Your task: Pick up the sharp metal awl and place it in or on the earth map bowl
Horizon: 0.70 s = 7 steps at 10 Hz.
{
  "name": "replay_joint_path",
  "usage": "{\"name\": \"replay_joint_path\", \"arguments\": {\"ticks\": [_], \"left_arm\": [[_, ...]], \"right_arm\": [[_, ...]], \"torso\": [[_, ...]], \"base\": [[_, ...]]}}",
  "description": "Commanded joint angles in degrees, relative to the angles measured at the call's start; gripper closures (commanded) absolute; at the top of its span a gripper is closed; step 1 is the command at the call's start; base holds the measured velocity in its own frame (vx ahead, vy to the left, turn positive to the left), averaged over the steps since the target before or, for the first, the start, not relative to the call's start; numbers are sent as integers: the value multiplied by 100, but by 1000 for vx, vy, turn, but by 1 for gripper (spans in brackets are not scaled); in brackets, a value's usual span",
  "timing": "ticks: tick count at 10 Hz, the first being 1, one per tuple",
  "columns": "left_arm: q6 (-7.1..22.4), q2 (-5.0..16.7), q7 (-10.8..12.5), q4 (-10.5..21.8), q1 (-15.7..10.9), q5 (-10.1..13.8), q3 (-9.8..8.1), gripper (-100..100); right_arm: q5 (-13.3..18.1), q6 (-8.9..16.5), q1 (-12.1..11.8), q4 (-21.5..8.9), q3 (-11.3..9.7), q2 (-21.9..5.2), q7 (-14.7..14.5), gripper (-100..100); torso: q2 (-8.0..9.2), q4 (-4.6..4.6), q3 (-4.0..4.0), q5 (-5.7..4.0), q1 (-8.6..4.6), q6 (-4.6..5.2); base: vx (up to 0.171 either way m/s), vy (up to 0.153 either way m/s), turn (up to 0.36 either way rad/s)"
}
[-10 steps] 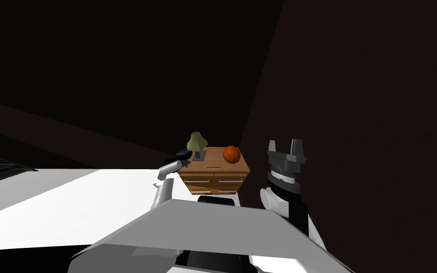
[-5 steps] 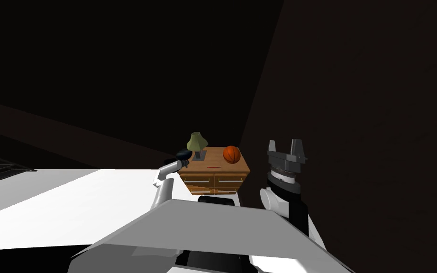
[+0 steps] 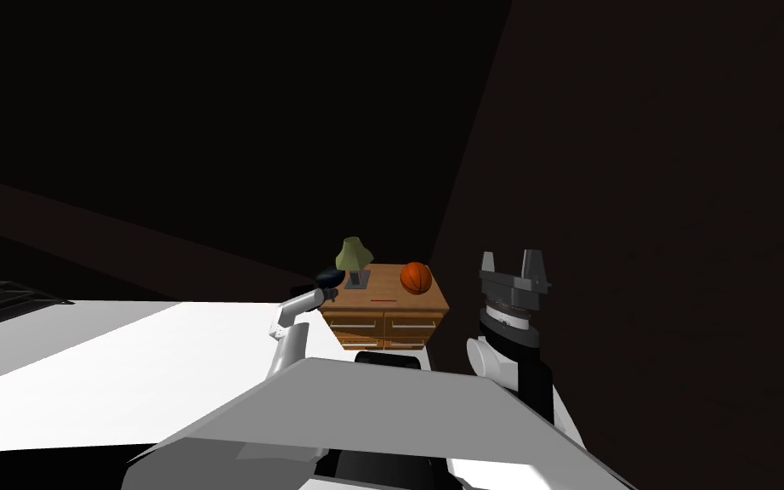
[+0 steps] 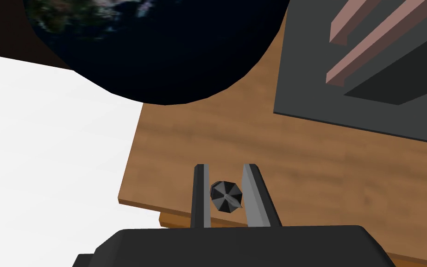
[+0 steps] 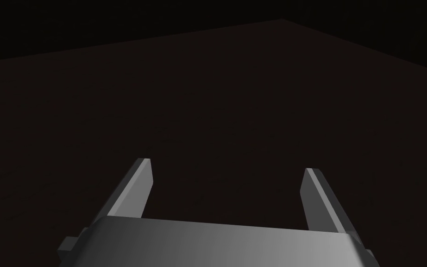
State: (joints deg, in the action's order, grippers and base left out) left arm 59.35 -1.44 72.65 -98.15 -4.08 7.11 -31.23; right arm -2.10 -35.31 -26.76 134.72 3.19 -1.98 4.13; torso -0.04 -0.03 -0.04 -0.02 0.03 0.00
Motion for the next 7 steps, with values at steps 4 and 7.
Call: {"name": "replay_joint_path", "arguments": {"ticks": [4, 7], "left_arm": [[136, 156, 27, -168, 49, 10, 19, 100], [274, 536, 164, -208, -62, -79, -14, 100]], "right_arm": [[0, 0, 0, 0, 0, 0, 0, 0], [0, 0, 1, 0, 0, 0, 0, 0]], "torso": [[1, 0, 0, 2, 7, 2], [13, 4, 8, -5, 1, 2]], "base": [[0, -9, -5], [-34, -20, -96]]}}
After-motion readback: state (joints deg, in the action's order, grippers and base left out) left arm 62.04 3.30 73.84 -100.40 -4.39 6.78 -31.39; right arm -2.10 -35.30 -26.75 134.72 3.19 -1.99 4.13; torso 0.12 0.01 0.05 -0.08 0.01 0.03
